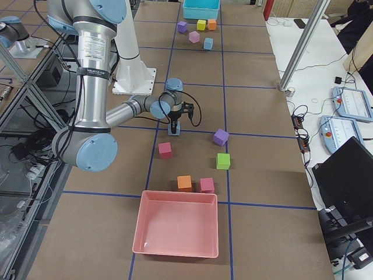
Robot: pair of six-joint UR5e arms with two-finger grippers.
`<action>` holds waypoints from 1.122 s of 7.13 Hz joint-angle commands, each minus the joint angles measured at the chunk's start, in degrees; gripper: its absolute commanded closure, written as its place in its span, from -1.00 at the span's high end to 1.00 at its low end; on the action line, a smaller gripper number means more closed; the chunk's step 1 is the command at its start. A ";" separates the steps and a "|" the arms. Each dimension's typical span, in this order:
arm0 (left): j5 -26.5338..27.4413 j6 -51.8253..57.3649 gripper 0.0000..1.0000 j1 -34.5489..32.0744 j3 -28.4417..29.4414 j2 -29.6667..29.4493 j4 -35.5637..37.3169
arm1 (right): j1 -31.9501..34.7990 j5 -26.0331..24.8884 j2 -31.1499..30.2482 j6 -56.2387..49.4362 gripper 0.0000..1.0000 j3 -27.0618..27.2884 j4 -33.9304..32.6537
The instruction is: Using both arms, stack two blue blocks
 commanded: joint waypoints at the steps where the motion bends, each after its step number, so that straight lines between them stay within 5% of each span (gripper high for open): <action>1: -0.11 -0.09 0.96 0.00 -0.05 0.00 0.00 | 3.01 2.47 8.29 -0.05 0.13 -1.37 -3.72; 3: -0.19 -0.09 0.96 0.00 0.04 0.00 0.09 | 3.63 1.33 27.24 -0.14 0.13 -6.71 -19.68; 8: -0.37 -1.05 0.96 0.09 0.13 -0.09 0.18 | 1.63 -7.60 45.59 -3.45 0.13 -23.32 -20.72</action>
